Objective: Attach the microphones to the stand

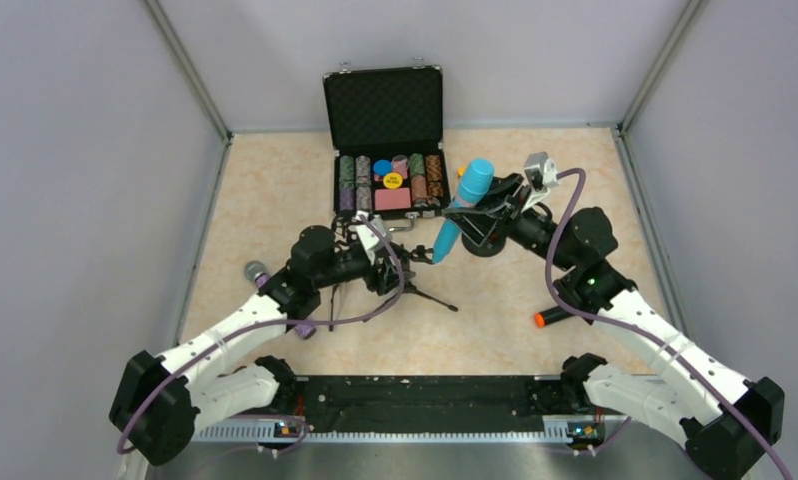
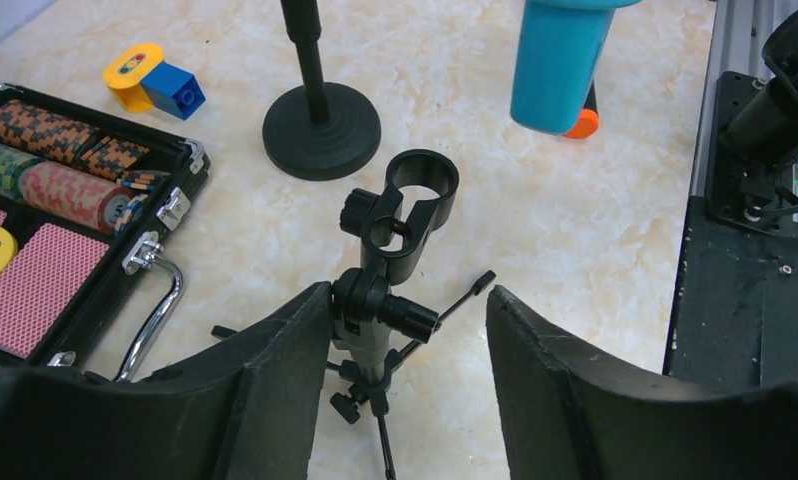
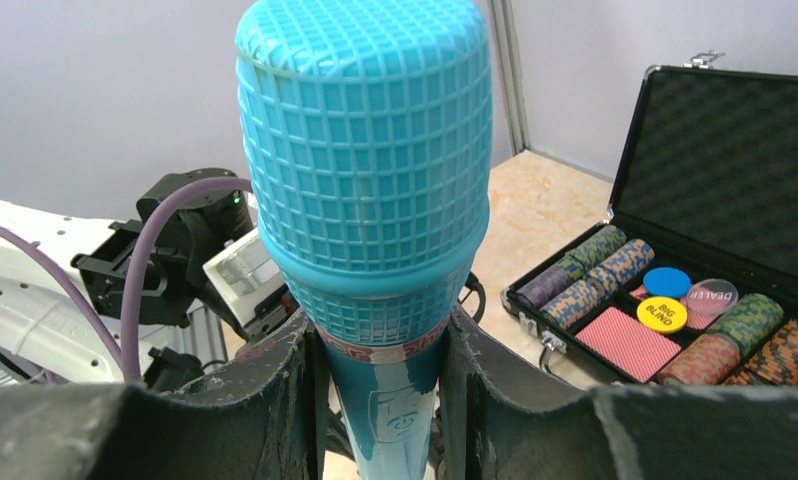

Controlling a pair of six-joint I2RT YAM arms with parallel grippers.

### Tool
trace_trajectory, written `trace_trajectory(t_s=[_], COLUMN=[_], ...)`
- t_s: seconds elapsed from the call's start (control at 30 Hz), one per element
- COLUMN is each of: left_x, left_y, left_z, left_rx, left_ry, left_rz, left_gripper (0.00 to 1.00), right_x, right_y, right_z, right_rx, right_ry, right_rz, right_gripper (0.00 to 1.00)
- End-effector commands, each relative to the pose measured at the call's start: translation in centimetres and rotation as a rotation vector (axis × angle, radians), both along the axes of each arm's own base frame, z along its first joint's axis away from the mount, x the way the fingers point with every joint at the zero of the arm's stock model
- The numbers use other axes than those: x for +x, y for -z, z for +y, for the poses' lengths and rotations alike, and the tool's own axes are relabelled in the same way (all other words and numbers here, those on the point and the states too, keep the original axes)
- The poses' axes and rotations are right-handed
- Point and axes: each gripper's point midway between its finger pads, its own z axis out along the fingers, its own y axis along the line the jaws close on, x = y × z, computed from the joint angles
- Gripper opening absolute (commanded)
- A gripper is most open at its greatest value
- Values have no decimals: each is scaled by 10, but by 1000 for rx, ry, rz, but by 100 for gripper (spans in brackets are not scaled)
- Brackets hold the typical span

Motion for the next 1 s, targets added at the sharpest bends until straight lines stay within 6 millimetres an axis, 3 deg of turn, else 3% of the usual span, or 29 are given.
trace_trajectory(t_s=[0.0,0.43,0.53,0.67,0.9,0.97], left_x=[3,19,20,17,5,3], left_y=[-19,-11,-6,-3,-4,-5], left_z=[-6,-28,-30,-33,-39,-41], left_rx=[9,37,45,39,0,-19], left_ry=[55,131,137,156,216,219], left_rz=[-92,-73,-58,-30,21,40], left_gripper=[59,61,52,29,3,0], right_x=[-3,4,5,6,3,2], right_y=[-26,-16,-12,-8,-6,-7], right_z=[0,8,7,6,0,-4], right_rx=[67,53,44,36,34,32], right_ry=[-17,-37,-27,-18,8,22], right_rz=[-96,-90,-92,-94,-112,-124], right_gripper=[0,0,0,0,0,0])
